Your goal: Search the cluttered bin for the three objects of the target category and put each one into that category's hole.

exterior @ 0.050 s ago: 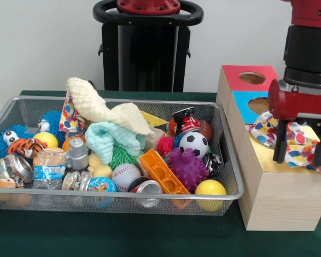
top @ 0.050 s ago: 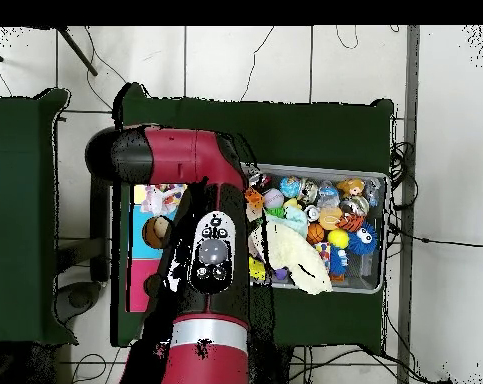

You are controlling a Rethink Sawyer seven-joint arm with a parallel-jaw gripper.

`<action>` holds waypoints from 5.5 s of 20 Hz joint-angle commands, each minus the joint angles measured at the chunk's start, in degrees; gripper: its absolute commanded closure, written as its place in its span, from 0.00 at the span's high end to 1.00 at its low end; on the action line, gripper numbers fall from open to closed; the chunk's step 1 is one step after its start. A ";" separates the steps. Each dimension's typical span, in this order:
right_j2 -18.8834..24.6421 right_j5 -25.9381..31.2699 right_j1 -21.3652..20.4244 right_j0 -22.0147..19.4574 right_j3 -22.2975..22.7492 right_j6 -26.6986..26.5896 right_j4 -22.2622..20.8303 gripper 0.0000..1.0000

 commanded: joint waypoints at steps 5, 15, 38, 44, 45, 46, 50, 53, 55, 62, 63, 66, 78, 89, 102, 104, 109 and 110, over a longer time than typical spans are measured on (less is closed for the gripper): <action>1.28 -0.70 1.68 -0.97 1.49 8.77 -0.50 1.00; 0.57 1.07 1.11 -0.62 0.92 8.52 -0.76 1.00; 2.32 -1.93 3.30 -2.07 2.02 6.85 -1.33 0.00; 5.93 -6.84 2.89 -4.26 11.12 5.58 -1.26 0.00; 6.36 -7.61 2.79 -4.55 12.39 5.46 -1.33 0.00; 6.46 -7.92 2.88 -4.59 13.05 5.36 -1.51 0.00; 6.79 -8.59 3.23 -4.59 14.98 5.41 -1.75 0.00; 6.92 -8.06 2.69 -4.34 15.85 5.58 -1.33 0.00; 6.74 -7.79 2.21 -4.02 16.05 5.81 -1.14 0.00; 4.05 -7.63 0.60 -1.93 13.65 7.13 -1.40 0.00; 3.79 -7.54 0.24 -1.78 12.97 7.06 -1.43 0.00; 3.39 -6.63 -0.92 -1.59 10.78 6.50 -1.33 0.00; 3.03 -7.23 -1.07 -1.19 10.33 6.90 -1.21 0.00; 4.78 -7.95 -0.44 -3.20 9.75 4.62 -1.37 0.00; 2.30 -3.72 -3.62 -0.31 4.27 5.10 -0.87 0.00; 2.19 -3.17 -3.72 -0.40 3.70 5.04 -0.81 0.00; 2.60 -4.27 -2.84 -0.79 3.55 5.10 -0.90 0.00; 2.45 -4.63 -2.75 -0.65 3.97 5.49 -0.92 0.00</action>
